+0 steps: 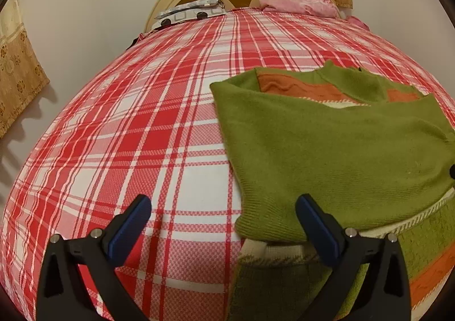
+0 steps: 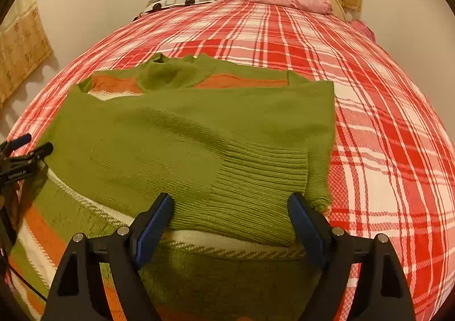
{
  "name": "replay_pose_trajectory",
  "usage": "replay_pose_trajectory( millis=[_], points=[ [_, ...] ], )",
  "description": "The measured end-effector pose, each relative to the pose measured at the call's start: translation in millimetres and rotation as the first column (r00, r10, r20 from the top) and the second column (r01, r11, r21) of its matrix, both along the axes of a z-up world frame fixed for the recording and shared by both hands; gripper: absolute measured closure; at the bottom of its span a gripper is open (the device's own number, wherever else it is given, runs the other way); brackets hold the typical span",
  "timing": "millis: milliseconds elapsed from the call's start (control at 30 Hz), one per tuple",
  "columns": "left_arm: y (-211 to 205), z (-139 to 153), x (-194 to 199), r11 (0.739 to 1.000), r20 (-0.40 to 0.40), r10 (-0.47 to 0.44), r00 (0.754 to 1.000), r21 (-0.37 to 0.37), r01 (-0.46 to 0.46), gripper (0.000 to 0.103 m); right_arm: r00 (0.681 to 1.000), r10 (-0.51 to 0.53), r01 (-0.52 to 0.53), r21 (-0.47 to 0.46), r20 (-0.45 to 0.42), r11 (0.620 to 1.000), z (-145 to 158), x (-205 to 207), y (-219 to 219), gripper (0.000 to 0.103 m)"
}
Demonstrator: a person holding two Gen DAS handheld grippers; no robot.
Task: Fold small clothes
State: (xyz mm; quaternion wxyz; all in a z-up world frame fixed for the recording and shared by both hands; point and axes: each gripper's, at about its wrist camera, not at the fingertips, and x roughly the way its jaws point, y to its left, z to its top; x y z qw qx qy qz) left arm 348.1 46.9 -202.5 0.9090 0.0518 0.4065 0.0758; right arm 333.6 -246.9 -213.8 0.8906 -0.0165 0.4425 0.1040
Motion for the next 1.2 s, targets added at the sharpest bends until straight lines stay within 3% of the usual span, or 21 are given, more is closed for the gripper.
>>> replay_pose_trajectory(
  millis=[400,533,1200],
  points=[
    [-4,2,-7,1.0,-0.007,-0.011,1.0,0.0,0.011,0.0,0.998,-0.053,0.054,0.02,-0.036,0.998,-7,-2,-11,0.017],
    [-5,7,-24,0.999,0.025,-0.022,0.999,-0.025,0.022,0.0,0.997,-0.075,0.076,0.013,-0.03,0.997,-1,-9,-8,0.017],
    [-8,26,-102,0.993,0.131,-0.032,0.991,-0.105,0.046,0.0,0.999,-0.04,0.038,0.088,0.028,0.995,18,-101,0,0.017]
  ],
)
